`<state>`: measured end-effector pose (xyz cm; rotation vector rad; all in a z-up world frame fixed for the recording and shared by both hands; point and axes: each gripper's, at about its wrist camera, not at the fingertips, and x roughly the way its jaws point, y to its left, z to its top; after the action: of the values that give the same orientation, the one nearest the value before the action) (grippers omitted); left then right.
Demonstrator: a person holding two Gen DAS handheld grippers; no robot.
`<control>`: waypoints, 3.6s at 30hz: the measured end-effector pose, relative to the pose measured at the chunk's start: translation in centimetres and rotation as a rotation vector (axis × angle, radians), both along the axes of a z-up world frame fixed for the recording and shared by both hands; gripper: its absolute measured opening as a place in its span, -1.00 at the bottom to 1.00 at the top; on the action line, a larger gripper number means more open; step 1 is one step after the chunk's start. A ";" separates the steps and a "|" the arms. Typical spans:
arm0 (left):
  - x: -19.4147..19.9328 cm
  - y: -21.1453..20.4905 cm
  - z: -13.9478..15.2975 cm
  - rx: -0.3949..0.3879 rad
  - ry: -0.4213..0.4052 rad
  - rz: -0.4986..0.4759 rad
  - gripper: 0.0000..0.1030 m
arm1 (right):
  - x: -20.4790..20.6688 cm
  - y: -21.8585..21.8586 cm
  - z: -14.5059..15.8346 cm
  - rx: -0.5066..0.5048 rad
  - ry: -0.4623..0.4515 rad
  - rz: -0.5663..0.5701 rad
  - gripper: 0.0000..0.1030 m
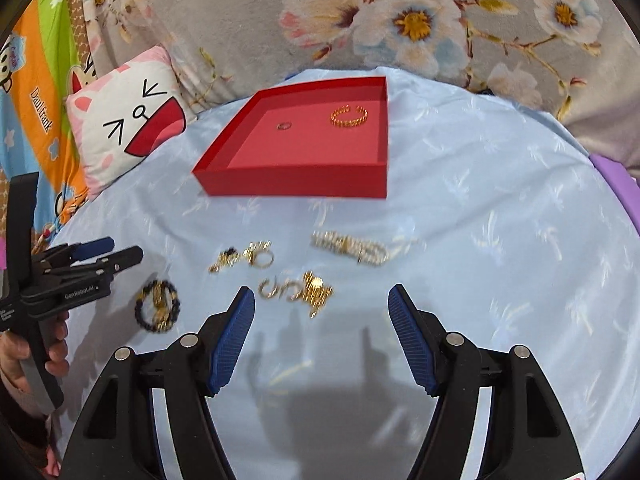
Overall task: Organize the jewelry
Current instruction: 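Grasp the gold watch with the right gripper while the left gripper moves to the bead bracelet, then grasp the black bead bracelet with the left gripper while the right gripper lifts the watch, then carry the watch and bead bracelet into the red tray and open both grippers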
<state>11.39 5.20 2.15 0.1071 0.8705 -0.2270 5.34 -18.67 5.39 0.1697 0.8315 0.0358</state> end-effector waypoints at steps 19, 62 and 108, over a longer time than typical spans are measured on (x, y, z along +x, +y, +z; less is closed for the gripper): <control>-4.4 4.4 -2.7 0.035 0.031 0.074 0.33 | 1.5 14.5 -3.6 -0.053 0.073 0.387 -0.38; -2.8 -7.7 -3.1 0.031 0.031 -0.294 -0.79 | -4.6 4.3 1.8 0.147 -0.050 0.171 -0.79; 21.5 -11.4 6.6 -0.065 -0.119 -0.152 -0.87 | 27.3 -2.1 5.0 0.095 -0.005 0.054 -0.79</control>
<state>32.90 -6.18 8.70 0.1253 0.7363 -0.3865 32.60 -20.74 10.42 0.2365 0.8298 0.1266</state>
